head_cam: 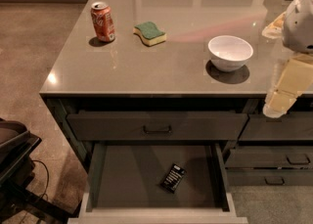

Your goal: Pick rxbar chocolate from middle drawer and place on counter

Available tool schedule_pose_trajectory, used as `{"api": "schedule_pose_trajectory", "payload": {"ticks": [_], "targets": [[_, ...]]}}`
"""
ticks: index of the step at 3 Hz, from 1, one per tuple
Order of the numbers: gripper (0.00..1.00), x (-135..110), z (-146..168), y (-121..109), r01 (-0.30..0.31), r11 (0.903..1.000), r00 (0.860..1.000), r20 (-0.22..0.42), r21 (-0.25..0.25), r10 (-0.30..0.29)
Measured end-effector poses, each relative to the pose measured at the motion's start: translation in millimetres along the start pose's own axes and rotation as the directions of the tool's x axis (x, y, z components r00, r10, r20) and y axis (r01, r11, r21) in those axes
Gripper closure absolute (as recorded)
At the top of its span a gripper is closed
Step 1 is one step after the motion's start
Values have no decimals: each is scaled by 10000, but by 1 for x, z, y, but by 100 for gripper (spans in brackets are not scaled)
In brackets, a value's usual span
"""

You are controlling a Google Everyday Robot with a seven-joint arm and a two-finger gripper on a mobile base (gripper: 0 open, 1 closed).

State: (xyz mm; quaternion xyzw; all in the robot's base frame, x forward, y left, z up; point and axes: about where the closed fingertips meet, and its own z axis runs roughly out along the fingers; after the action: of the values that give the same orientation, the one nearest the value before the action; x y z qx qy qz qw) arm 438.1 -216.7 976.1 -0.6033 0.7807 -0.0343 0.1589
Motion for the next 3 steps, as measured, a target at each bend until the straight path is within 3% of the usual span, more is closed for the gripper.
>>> {"api": "schedule_pose_trajectory", "payload": {"ticks": [1, 2, 3], "targets": [[0, 1, 2, 2, 97, 9999, 9998, 165, 132, -99], [0, 11, 18, 25, -133, 9995, 9968, 796, 270, 111], [0, 26, 78, 64, -902, 9954, 9740, 2060, -310, 946]]}}
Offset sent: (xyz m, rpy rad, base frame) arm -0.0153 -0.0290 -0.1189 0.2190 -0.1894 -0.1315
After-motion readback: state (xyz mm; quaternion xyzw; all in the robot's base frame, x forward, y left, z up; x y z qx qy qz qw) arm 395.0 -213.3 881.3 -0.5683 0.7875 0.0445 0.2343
